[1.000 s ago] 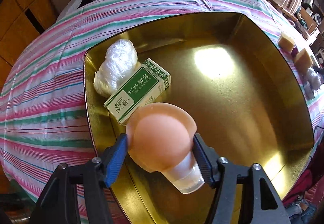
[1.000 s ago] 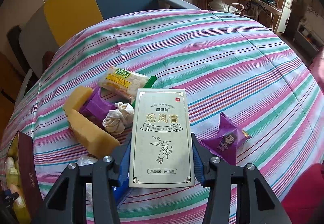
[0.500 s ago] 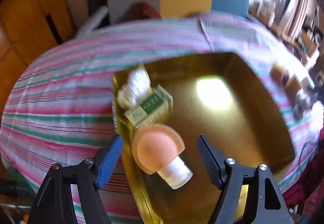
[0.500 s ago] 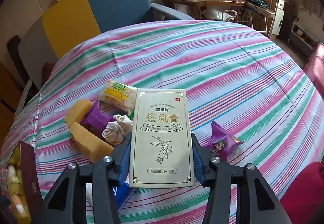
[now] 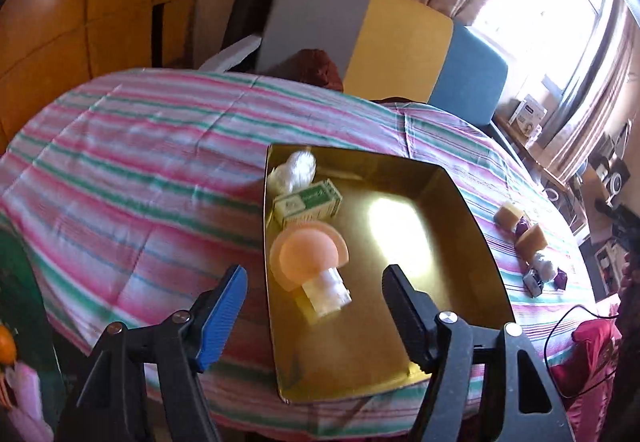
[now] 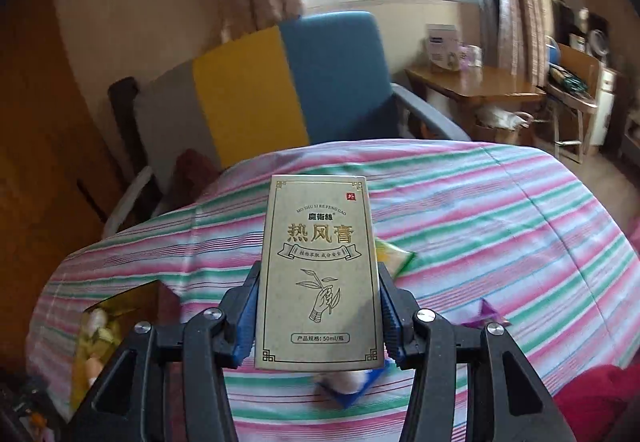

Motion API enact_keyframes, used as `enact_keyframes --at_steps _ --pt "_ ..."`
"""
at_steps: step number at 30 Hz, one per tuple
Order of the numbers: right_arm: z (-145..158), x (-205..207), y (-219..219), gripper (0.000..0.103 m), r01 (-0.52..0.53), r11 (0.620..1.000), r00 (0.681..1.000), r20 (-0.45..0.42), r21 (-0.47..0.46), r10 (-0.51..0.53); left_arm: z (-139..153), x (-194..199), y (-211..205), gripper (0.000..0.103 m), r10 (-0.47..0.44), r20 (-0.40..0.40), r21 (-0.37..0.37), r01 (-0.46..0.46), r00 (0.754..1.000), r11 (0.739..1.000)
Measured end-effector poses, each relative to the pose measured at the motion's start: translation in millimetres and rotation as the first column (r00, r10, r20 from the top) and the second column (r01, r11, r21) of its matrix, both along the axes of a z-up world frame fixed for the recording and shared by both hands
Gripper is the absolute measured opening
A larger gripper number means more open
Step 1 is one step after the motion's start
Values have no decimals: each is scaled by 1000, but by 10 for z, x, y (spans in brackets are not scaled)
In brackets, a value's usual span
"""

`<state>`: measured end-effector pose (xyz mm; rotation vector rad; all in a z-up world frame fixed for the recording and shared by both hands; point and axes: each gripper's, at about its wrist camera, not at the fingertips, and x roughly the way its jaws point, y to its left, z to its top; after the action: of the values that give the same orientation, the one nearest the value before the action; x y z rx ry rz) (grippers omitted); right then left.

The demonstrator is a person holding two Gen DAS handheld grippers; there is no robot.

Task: Organize objects
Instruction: 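Carry the cream box into the tray and release it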

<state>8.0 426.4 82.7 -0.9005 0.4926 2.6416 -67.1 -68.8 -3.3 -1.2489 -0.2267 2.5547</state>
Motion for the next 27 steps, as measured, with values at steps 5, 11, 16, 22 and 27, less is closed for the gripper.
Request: enact_keyframes --at_steps 5,11,16,22,27 --pt "36 -572 -1222 52 -335 942 940 73 -10 334 -55 76 26 70 -4 -7 4 4 1000 1000" --pt "-592 -1408 -2422 52 -507 856 818 258 -95 513 -47 150 -25 70 15 -23 1 -15 1000 1000" --pt "-1060 -1920 -2859 52 -490 860 782 364 -142 506 -126 174 -164 70 36 4 11 -36 999 999" --pt "-1329 -2219 -3061 52 -452 886 783 433 -100 448 -202 158 -294 70 64 24 39 -65 998 997" --pt "-1413 -2374 -3167 52 -441 894 786 449 -75 425 -246 132 -340 70 71 43 56 -74 997 996"
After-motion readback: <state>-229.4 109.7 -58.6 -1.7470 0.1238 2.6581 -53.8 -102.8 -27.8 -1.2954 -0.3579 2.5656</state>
